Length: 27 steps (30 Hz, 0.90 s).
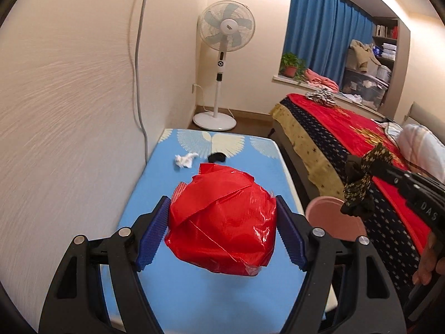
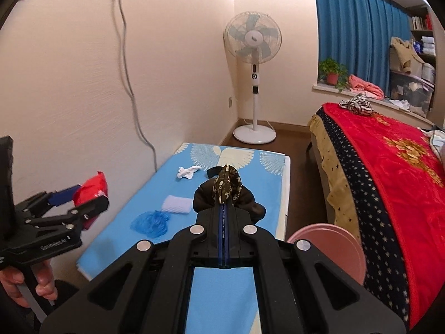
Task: Collect trash
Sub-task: 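Carry the red bag and black item over the pink wastebasket and open both tools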
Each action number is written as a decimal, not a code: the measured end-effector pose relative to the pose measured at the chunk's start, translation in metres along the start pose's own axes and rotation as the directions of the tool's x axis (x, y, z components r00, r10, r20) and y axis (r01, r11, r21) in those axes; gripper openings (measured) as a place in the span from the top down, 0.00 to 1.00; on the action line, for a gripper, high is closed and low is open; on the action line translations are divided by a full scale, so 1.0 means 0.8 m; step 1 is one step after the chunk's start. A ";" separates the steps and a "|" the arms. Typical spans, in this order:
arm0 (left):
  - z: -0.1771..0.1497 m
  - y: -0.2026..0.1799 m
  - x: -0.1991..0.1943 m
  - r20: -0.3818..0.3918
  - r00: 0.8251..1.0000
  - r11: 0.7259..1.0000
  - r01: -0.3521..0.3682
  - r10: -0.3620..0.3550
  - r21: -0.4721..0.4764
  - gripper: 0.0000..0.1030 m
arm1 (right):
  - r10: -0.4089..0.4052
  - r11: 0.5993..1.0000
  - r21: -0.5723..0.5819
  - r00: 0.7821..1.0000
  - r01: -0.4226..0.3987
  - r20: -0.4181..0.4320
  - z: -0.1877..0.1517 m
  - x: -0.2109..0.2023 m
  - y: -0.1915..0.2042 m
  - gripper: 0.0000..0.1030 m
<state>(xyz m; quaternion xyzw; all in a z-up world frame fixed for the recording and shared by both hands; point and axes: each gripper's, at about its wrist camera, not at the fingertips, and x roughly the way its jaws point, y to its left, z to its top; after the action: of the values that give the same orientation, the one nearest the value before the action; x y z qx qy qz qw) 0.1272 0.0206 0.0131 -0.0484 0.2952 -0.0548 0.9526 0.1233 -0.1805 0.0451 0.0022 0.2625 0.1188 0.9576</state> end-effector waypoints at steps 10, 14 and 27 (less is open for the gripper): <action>-0.006 -0.044 -0.057 0.038 0.999 0.998 0.034 -0.036 0.052 0.30 | 0.001 1.000 0.004 0.998 -0.001 0.065 -0.019 -0.083 -0.009 0.99; 0.004 -0.068 -0.057 0.052 0.997 0.995 0.045 -0.050 0.089 0.30 | -0.020 1.000 0.025 0.996 0.018 0.087 -0.015 -0.094 -0.031 0.99; 0.033 -0.177 0.020 0.030 0.988 0.971 0.144 -0.152 0.190 0.30 | -0.152 0.984 0.108 0.983 0.141 0.102 -0.020 -0.077 -0.152 0.99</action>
<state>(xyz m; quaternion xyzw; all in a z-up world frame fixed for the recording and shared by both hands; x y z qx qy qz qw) 0.1445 -0.1196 0.0437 0.0184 0.2632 -0.1520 0.9525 0.0912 -0.3134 0.0543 0.0374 0.2144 0.0343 0.9754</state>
